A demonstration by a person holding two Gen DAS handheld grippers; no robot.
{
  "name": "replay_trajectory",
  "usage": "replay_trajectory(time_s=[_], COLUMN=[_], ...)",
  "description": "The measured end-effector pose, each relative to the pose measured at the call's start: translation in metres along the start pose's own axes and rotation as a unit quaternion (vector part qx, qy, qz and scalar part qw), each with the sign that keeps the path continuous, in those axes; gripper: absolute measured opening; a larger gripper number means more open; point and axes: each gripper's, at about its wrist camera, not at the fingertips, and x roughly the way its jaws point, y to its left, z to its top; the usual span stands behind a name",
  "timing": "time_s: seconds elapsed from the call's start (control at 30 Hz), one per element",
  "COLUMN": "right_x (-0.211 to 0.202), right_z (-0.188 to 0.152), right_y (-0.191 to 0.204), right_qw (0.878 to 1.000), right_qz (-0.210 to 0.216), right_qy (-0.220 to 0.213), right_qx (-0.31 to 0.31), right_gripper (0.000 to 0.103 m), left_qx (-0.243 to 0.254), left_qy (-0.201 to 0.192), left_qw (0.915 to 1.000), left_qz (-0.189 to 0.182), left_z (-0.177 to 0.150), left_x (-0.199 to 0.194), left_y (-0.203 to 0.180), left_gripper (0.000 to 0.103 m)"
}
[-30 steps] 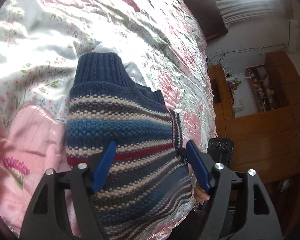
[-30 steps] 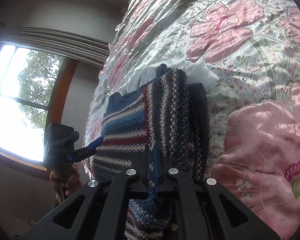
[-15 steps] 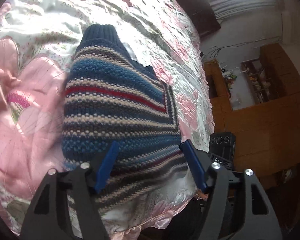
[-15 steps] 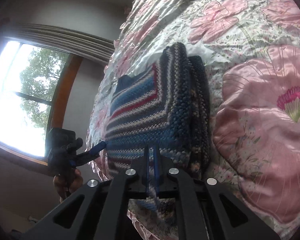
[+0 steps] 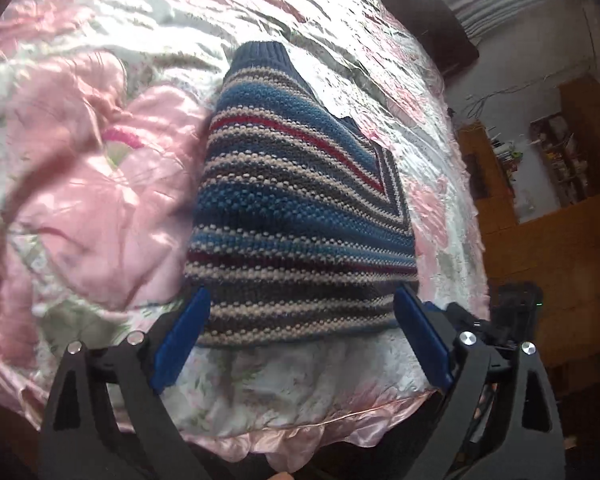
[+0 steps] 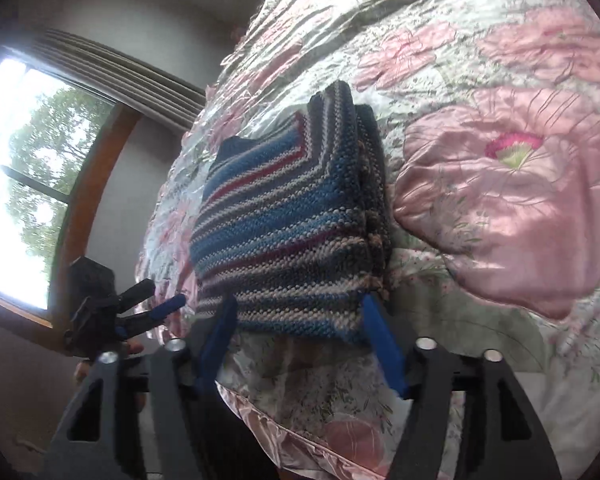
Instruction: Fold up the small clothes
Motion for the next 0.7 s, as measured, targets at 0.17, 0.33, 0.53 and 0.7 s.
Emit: replay_trajectory(time_s=[0.17,0.33,0.53,0.7], right_x=[-0.074,-0.13,-0.175,-0.19], right_z=[-0.056,-0.104,-0.133,-0.147], right_y=[0.078,0.118,0.162,0.177], right_qw=[0.973,0.957,0.95,0.94], right_qz=[-0.176,-0.22,-0.231,-0.253], right_qy=[-0.071,-0.099,-0.129,-0.151], right_qx=[-0.134,-0.161,-0.166,-0.173], right_gripper=[0.099,0.099,0.099,0.099], left_qx=[0.132,0.155,0.162,0.165], left_qy=[-0.092,-0.138,-0.165,-0.178], left_qw=[0.9732,0.9582,0.9559,0.953], left_qz=[0.165,0.197,0.181,0.181], left_z=[-0.066,-0.117,-0.162,-0.178], left_x=[-0.077,-0.133,-0.185,-0.206], left_y=[-0.077,-0.119,-0.152,-0.16], left_gripper=[0.1,0.1,0.1,0.1])
